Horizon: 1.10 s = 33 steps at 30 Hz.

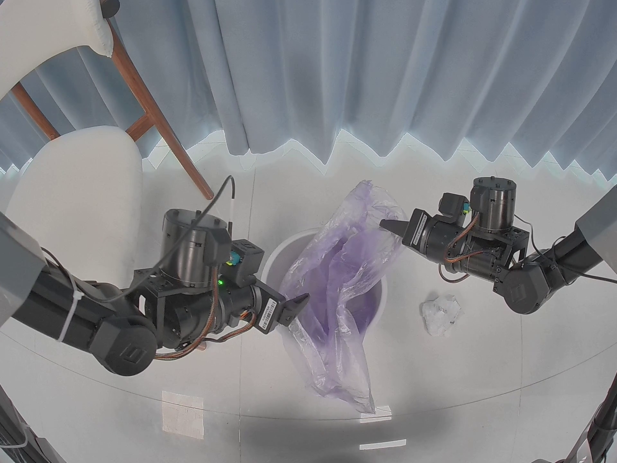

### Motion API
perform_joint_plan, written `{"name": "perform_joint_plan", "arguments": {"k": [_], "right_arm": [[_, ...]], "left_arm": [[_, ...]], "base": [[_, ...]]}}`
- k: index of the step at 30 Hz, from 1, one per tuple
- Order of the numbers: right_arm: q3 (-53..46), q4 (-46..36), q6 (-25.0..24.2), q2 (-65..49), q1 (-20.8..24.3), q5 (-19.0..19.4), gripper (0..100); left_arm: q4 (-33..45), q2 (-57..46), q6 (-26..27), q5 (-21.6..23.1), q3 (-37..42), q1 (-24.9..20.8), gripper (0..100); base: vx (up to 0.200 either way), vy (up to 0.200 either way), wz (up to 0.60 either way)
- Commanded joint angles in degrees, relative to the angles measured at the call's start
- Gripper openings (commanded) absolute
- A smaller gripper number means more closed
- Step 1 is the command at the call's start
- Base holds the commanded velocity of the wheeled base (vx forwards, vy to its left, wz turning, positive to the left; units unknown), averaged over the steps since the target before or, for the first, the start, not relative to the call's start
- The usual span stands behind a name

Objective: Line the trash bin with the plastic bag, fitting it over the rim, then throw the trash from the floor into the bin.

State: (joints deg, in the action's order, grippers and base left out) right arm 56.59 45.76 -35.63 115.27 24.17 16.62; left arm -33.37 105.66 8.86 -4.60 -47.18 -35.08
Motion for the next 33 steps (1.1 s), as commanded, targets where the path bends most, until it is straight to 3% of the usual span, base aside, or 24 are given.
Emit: {"name": "perform_joint_plan", "arguments": {"k": [1, 4, 5, 11, 15, 19, 22, 25, 30, 33], "right_arm": [[-0.2, -0.1, 0.6, -1.2, 0.0, 0.1, 0], [-0.7, -0.1, 2.5, -1.4, -0.1, 0.0, 0], [-1.1, -0.1, 3.4, -1.5, -0.2, 0.0, 0], [-2.5, 0.0, 8.2, -1.9, -0.7, 0.4, 0], [-0.6, -0.7, 12.7, -2.2, -4.6, 7.7, 0], [0.8, -1.6, 12.3, -1.9, -6.4, 8.9, 0], [0.8, -1.6, 12.3, -2.2, -9.0, 12.3, 0], [1.2, -1.9, 12.3, -2.2, -11.3, 14.3, 0], [3.6, -6.3, 12.5, -0.8, -12.9, 16.7, 0], [6.5, -8.3, 12.5, 0.7, -12.8, 16.7, 0]], "left_arm": [[-0.2, 4.8, -0.1, -0.2, -2.2, -0.6, 100], [-0.7, 7.1, 0.0, 0.0, -3.2, -0.2, 100], [-0.6, 7.7, 0.0, 0.2, -3.7, -0.2, 0], [-0.6, 9.6, -0.2, 0.2, -7.4, 0.5, 0], [0.8, 10.1, -0.2, 0.0, -13.2, 3.7, 0], [2.9, 9.7, -1.5, 0.3, -15.7, 4.7, 0], [5.3, 9.0, -5.9, 0.4, -19.6, 4.9, 0], [12.4, 8.0, -9.0, 1.3, -24.7, 5.7, 0], [22.6, 8.7, -9.3, 2.5, -32.1, 7.9, 0], [23.7, 10.8, -9.6, 2.6, -33.2, 8.0, 0]], "base": [[0.000, 0.000, 0.00], [0.000, 0.000, 0.00], [0.000, 0.000, 0.00], [0.000, 0.000, 0.00], [0.000, 0.000, 0.00], [0.000, 0.000, 0.00], [0.000, 0.000, 0.00], [0.000, 0.000, 0.00], [0.000, 0.000, 0.00], [0.000, 0.000, 0.00]]}}
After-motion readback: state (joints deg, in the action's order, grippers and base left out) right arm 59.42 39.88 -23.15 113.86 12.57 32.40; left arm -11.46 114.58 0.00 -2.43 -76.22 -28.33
